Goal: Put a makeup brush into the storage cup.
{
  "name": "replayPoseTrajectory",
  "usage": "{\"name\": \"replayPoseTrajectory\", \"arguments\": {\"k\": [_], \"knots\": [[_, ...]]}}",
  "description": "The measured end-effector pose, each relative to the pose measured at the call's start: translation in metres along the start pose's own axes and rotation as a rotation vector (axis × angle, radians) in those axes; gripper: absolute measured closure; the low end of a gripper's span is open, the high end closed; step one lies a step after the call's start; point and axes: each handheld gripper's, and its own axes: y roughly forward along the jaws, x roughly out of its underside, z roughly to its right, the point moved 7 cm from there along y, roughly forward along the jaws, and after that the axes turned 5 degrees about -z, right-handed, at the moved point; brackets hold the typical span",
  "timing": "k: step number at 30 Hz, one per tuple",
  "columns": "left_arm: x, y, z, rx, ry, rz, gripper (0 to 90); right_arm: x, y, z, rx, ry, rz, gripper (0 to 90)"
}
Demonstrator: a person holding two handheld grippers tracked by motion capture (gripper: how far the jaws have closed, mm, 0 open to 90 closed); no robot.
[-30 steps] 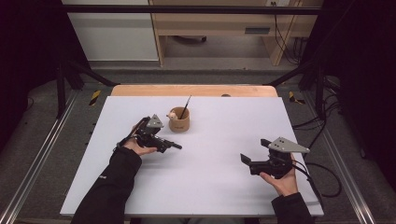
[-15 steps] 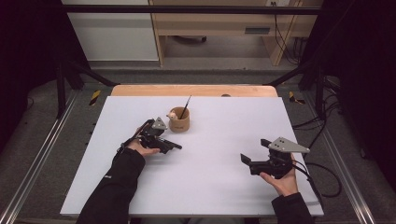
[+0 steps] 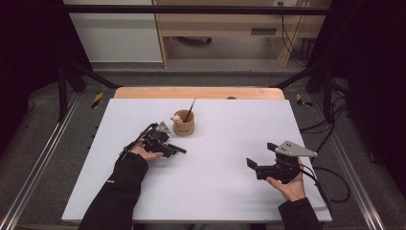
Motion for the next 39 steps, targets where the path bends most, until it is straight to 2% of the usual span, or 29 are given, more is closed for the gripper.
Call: {"name": "replayPoseTrajectory", "arguments": {"k": [20, 28, 39], "knots": [[0.002, -0.006, 0.004, 0.006, 0.017, -0.033, 45.2, 0.0, 0.0, 0.0, -0.001, 0.005, 0.001, 3.6], [0.003, -0.007, 0.005, 0.011, 0.016, -0.037, 49.1, 0.0, 0.0, 0.0, 0.0, 0.003, 0.001, 3.6], [0.005, -0.011, 0.008, 0.018, 0.037, -0.077, 58.4, 0.0, -0.001, 0.0, 0.0, 0.005, 0.003, 3.6]]}}
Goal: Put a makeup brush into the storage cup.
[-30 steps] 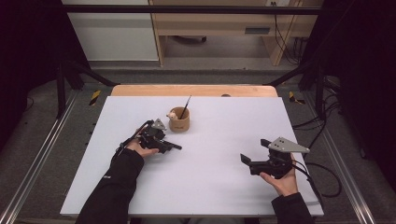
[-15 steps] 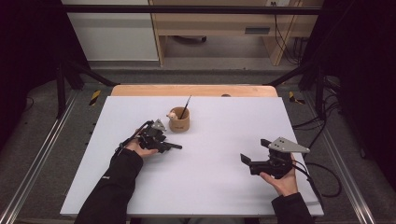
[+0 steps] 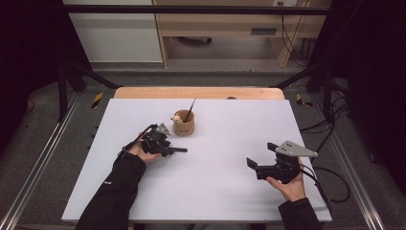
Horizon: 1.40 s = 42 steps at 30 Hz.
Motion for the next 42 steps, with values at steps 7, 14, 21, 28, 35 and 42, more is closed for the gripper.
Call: {"name": "replayPoseTrajectory", "arguments": {"k": [7, 14, 21, 28, 35, 42], "knots": [[0.002, -0.003, 0.003, 0.006, 0.021, -0.029, 64.2, 0.0, 0.0, 0.0, -0.002, 0.002, -0.001, 3.6], [0.003, -0.004, 0.007, 0.012, 0.034, -0.051, 69.1, 0.0, 0.0, 0.0, -0.002, 0.001, -0.001, 3.7], [0.004, -0.005, 0.01, 0.009, 0.042, -0.068, 72.6, 0.0, 0.0, -0.001, -0.002, 0.001, -0.001, 3.7], [0.004, -0.006, 0.013, 0.009, 0.041, -0.084, 77.2, 0.0, 0.0, -0.001, -0.004, 0.001, -0.003, 3.7], [0.004, -0.007, 0.015, 0.004, 0.03, -0.1, 78.0, 0.0, 0.0, -0.001, -0.005, 0.0, -0.001, 3.7], [0.004, -0.01, 0.012, -0.002, 0.013, -0.104, 73.2, 0.0, 0.0, -0.001, -0.005, 0.002, -0.003, 3.7]]}}
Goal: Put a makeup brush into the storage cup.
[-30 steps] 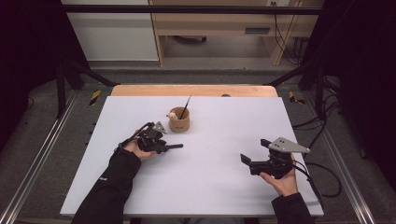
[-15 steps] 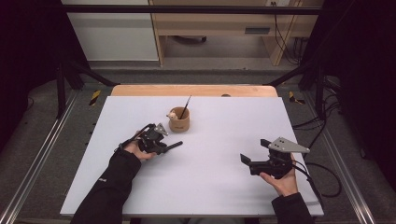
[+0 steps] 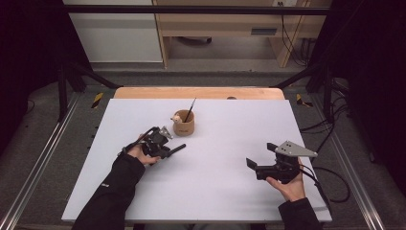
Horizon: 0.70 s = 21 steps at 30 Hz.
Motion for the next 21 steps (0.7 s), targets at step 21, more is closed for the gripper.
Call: {"name": "replayPoseTrajectory", "arguments": {"k": [21], "knots": [[0.0003, 0.001, 0.005, 0.021, 0.015, -0.111, 76.1, 0.0002, 0.0004, -0.0002, -0.005, -0.002, -0.005, 3.7]]}}
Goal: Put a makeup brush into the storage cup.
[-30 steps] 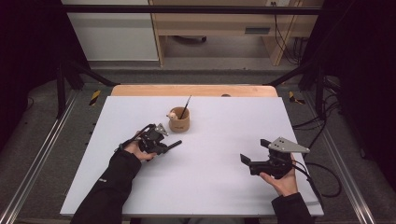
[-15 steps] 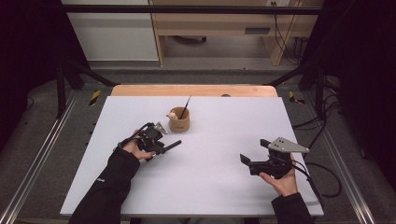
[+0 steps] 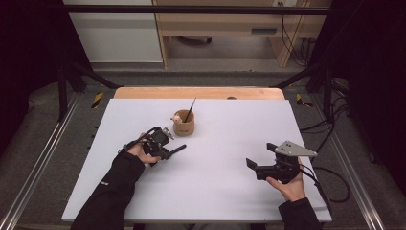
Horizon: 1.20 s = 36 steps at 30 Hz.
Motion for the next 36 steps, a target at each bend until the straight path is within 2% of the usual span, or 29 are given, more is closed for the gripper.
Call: {"name": "replayPoseTrajectory", "arguments": {"k": [16, 20, 26, 36], "knots": [[-0.003, 0.0, 0.003, -0.03, -0.005, -0.034, 78.2, 0.0, 0.001, 0.0, -0.002, -0.001, -0.001, 3.6], [-0.003, 0.0, 0.003, -0.02, -0.011, -0.035, 78.4, 0.0, 0.001, -0.001, -0.003, 0.0, -0.001, 3.6], [-0.003, -0.002, 0.002, -0.027, -0.006, -0.021, 78.5, 0.0, 0.0, -0.001, -0.004, 0.0, 0.0, 3.7], [-0.003, -0.017, 0.004, -0.029, 0.005, 0.019, 78.6, 0.0, 0.0, -0.001, -0.005, 0.001, -0.001, 3.7]]}}
